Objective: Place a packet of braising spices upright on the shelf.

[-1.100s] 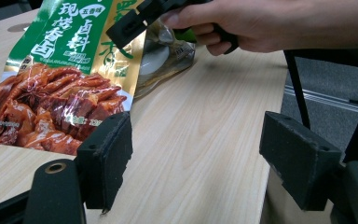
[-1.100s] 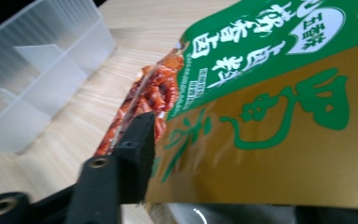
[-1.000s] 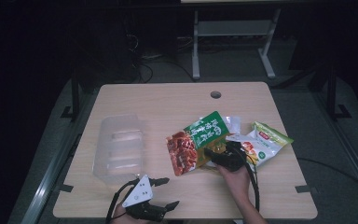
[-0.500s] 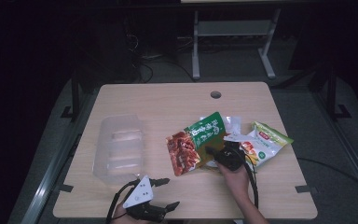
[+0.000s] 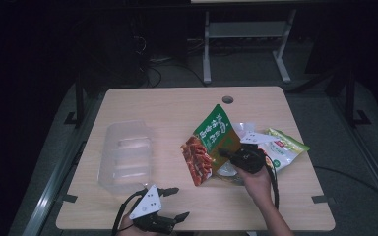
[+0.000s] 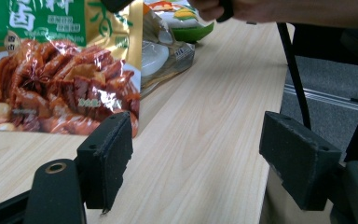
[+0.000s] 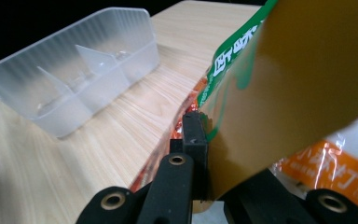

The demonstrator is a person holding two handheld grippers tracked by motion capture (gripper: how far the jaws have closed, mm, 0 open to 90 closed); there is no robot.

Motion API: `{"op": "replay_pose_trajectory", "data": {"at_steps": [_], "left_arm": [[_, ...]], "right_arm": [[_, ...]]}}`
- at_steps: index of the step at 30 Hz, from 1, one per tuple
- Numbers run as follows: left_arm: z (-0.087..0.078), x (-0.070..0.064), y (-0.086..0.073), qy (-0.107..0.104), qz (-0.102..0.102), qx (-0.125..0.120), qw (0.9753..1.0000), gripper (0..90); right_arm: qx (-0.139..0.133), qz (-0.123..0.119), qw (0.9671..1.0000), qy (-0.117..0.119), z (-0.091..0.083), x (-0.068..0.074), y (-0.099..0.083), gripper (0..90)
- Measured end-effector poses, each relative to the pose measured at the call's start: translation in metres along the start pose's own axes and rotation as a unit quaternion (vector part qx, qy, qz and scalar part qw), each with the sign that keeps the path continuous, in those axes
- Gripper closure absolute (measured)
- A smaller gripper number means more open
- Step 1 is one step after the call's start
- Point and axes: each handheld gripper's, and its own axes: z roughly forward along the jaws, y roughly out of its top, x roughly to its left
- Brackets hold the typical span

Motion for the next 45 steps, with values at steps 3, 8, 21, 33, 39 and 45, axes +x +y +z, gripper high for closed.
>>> {"op": "replay_pose_trajectory", "data": {"at_steps": [3,8,21,33,39,45], "left_arm": [[0.000,0.000,0.000,-0.001,0.001,0.001,1.0000,25.4],[0.001,0.000,0.000,-0.001,0.004,0.004,1.0000,25.4],[0.001,-0.002,0.000,-0.003,0.004,0.000,1.0000,25.5],[0.002,-0.004,0.001,-0.007,0.005,-0.001,1.0000,25.5],[0.002,-0.005,0.001,-0.009,0.007,0.002,0.9999,25.5],[0.004,-0.006,0.002,-0.012,0.007,0.004,0.9999,25.5]], "right_arm": [[0.000,-0.014,0.9999,0.003,-0.003,0.001,0.005,89.9],[0.008,-0.047,0.9988,0.007,-0.008,0.005,0.020,89.9],[0.017,-0.102,0.9945,0.019,-0.007,0.018,0.047,89.9],[0.005,-0.114,0.9924,0.047,0.006,0.025,0.068,89.9],[0.001,-0.118,0.9915,0.055,0.015,0.029,0.078,90.0],[0.000,-0.133,0.9884,0.074,0.024,0.037,0.096,90.0]]}}
